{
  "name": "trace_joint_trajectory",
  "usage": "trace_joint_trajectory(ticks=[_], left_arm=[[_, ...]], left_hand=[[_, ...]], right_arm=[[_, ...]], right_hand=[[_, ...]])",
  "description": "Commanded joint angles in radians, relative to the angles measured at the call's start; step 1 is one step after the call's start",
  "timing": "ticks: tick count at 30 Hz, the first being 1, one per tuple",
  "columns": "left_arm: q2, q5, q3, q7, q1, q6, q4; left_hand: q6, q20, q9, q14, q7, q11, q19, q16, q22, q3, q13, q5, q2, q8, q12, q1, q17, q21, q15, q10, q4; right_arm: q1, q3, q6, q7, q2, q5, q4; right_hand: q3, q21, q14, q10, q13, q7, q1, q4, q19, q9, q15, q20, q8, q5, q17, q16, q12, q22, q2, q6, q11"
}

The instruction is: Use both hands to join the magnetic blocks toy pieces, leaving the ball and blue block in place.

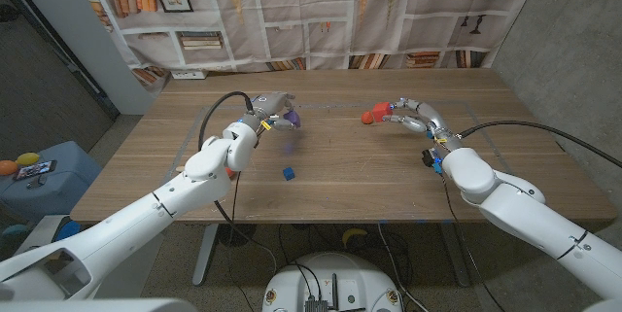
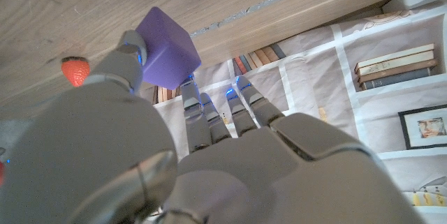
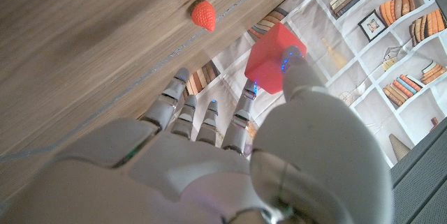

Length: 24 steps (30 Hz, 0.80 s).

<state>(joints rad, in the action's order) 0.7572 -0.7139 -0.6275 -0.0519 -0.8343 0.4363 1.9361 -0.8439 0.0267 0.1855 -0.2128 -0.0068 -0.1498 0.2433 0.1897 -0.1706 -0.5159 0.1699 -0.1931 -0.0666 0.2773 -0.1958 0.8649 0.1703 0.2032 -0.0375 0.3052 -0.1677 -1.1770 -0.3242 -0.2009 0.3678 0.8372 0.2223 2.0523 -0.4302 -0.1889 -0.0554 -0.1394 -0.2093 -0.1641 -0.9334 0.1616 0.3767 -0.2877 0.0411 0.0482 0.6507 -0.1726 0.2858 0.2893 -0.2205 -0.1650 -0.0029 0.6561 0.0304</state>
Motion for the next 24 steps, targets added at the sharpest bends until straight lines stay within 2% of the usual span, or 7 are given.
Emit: trace_joint_trajectory(ticks=[1, 8, 24], left_arm=[[-0.047, 0.147, 0.037, -0.115, -0.035, -0.006, 0.010], [-0.066, 0.220, 0.048, -0.172, -0.044, -0.021, 0.013], [-0.119, 0.422, 0.089, -0.284, -0.073, -0.136, -0.017]], left_hand=[[-0.136, -0.008, 0.004, -0.005, -0.070, 0.006, 0.005, -0.005, -0.004, 0.006, 0.004, -0.006, 0.018, 0.005, 0.001, 0.004, 0.001, -0.004, -0.057, 0.006, 0.001], [-0.142, -0.009, 0.005, -0.004, -0.069, 0.004, 0.003, -0.006, -0.004, 0.009, 0.004, -0.007, 0.022, 0.002, 0.001, 0.005, 0.001, -0.005, -0.053, 0.010, 0.001], [-0.145, -0.013, 0.006, -0.004, -0.059, 0.006, 0.008, -0.007, -0.005, 0.015, 0.004, -0.008, 0.030, -0.007, 0.003, 0.007, 0.001, -0.004, -0.047, 0.010, 0.001]], right_arm=[[-0.004, 0.007, 0.087, -0.014, -0.030, 0.022, -0.033], [-0.006, 0.009, 0.119, -0.022, -0.041, 0.028, -0.040], [0.009, 0.004, 0.222, -0.062, -0.093, 0.079, -0.094]], right_hand=[[0.004, -0.004, 0.000, -0.014, -0.001, -0.058, -0.009, -0.001, 0.009, -0.041, 0.000, -0.003, 0.085, -0.007, 0.003, 0.003, 0.004, -0.004, 0.026, 0.108, 0.003], [0.005, -0.004, 0.000, -0.013, -0.001, -0.059, -0.011, -0.001, 0.010, -0.041, 0.000, -0.006, 0.085, -0.007, 0.004, 0.003, 0.004, -0.004, 0.029, 0.108, 0.003], [0.010, -0.008, -0.008, -0.026, -0.001, -0.058, -0.014, -0.001, 0.024, -0.030, -0.007, -0.007, 0.077, -0.009, 0.006, 0.007, 0.001, -0.005, 0.038, 0.104, 0.005]])
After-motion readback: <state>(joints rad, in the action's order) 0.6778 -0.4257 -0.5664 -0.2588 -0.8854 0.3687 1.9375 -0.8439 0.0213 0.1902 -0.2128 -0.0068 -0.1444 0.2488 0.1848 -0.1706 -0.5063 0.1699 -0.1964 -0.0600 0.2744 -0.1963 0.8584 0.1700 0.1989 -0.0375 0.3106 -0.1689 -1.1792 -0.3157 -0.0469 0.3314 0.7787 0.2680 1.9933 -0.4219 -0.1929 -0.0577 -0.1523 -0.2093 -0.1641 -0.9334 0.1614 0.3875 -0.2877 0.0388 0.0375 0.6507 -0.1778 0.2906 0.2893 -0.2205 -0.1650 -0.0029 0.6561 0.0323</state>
